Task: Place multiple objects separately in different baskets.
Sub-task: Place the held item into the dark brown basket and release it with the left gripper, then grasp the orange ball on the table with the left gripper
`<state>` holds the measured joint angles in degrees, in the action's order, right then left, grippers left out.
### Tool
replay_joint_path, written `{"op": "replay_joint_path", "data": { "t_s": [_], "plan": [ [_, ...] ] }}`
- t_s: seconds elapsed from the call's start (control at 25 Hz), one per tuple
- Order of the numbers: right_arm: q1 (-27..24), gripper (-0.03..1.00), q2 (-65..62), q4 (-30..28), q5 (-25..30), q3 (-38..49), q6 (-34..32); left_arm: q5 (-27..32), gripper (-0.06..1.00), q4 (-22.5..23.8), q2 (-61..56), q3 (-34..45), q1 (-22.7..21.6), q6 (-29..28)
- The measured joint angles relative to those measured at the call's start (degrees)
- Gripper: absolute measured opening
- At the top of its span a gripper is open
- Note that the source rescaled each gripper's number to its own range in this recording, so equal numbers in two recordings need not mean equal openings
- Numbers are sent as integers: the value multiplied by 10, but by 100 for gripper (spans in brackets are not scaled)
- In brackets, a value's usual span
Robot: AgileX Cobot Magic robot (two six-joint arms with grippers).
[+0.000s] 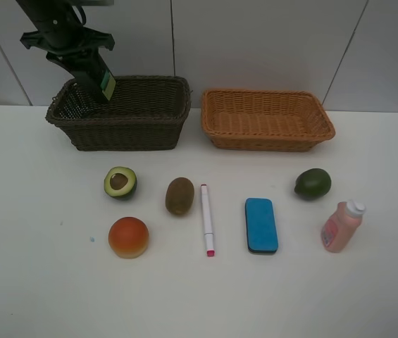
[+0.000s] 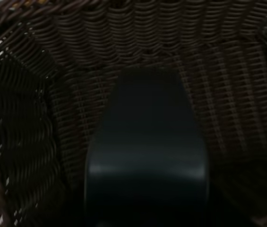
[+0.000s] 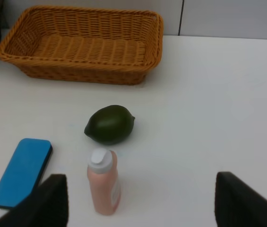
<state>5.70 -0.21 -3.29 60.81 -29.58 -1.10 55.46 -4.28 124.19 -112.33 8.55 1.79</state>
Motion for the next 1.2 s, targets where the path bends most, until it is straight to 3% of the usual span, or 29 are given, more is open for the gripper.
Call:
{"op": "replay_joint_path", "data": {
  "t_s": [0.12,0.28,0.36,0.48,0.64,0.88,1.04,1.2],
  "plan": [
    [0,75,0,0,0,0,0,4,13,0,26,-4,0,-1],
    [0,75,0,0,0,0,0,4,51,0,27,-11,0,-4],
    [0,75,0,0,0,0,0,5,61,0,27,-12,0,-9],
    [0,75,0,0,0,0,0,34,64,0,27,-23,0,-18],
    [0,75,0,0,0,0,0,121,64,-8,27,-86,0,-25],
    [0,75,0,0,0,0,0,133,64,-13,5,-130,0,-27],
    [0,75,0,0,0,0,0,133,64,-27,-23,-110,0,-27],
    [0,75,0,0,0,0,0,132,64,-77,-87,-19,7,-13]
  ]
}}
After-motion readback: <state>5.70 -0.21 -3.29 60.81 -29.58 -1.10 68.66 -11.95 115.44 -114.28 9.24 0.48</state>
